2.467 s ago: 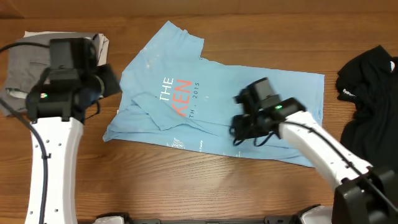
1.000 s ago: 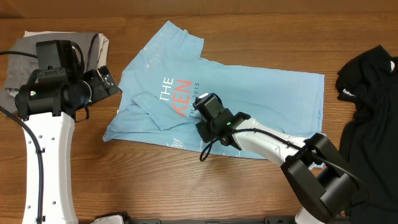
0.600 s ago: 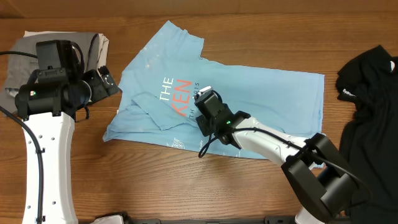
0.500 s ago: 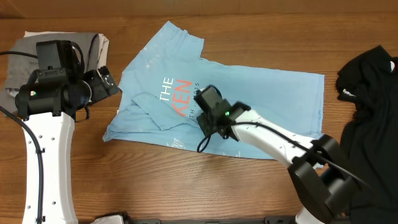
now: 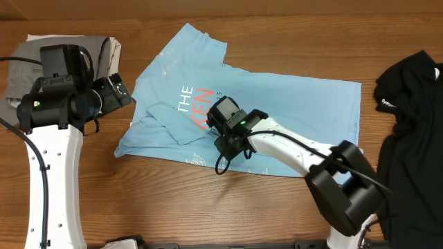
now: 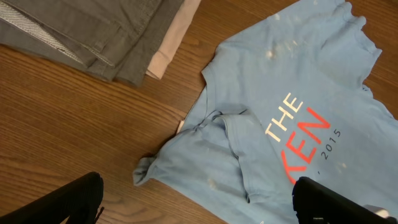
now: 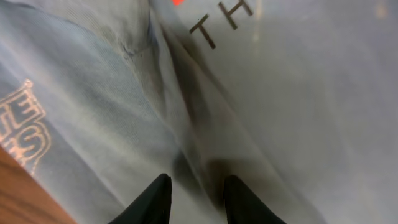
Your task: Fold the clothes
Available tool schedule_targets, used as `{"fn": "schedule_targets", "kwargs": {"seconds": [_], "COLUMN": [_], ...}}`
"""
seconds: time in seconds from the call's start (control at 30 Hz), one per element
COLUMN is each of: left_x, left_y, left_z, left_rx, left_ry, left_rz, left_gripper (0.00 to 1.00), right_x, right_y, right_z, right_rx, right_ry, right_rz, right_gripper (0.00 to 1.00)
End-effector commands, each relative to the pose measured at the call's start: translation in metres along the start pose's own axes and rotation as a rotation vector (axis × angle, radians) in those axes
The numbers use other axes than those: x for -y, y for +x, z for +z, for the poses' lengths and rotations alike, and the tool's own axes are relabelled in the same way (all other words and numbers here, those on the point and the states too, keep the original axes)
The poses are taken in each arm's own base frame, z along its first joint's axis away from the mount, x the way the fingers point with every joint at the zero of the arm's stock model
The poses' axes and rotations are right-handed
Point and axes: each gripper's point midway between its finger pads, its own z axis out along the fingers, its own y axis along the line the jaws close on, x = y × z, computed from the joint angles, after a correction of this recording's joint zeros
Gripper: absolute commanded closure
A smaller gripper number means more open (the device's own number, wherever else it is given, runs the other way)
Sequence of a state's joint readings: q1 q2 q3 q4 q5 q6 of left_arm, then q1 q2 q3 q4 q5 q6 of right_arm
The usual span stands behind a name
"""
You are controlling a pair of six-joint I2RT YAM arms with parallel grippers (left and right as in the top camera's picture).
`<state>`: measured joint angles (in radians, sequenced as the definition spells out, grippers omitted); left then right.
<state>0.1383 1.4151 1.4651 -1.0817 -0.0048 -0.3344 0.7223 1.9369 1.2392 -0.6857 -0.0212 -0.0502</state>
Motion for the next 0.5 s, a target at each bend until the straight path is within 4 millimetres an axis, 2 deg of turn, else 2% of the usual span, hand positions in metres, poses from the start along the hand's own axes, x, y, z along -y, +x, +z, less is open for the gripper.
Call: {"fn": "schedule_targets", "kwargs": {"seconds": [0.0, 0.07, 0.17, 0.2, 0.47], "left_x": [-0.003, -0.003, -0.003, -0.003, -0.003], "left_y": [-0.002, -0.002, -0.002, -0.002, -0.002], "left_z": [0.0, 0.0, 0.0, 0.0, 0.0], "left_rx": [0.004, 0.004, 0.004, 0.004, 0.004], "left_ry": [-0.011, -0.011, -0.011, -0.011, -0.011], "left_rz": [0.005, 0.005, 0.005, 0.005, 0.005], "left_gripper": [0.0, 0.0, 0.0, 0.0, 0.0], "right_x": [-0.003, -0.002, 0.006, 0.01, 0.029], "right_y": [-0.003, -0.006, -0.009, -0.01, -0.014], "right_z": [0.003, 0.003, 0.003, 0.003, -0.001], "right_rx": [0.013, 0.026, 0.038, 0.041, 0.055], "right_ry": [-0.009, 0.0, 0.045, 0.067, 0.182], "right_rz": [-0.024, -0.024, -0.023, -0.023, -0.02], "right_gripper": [0.67, 0.69, 0.87, 0.96, 0.96]}}
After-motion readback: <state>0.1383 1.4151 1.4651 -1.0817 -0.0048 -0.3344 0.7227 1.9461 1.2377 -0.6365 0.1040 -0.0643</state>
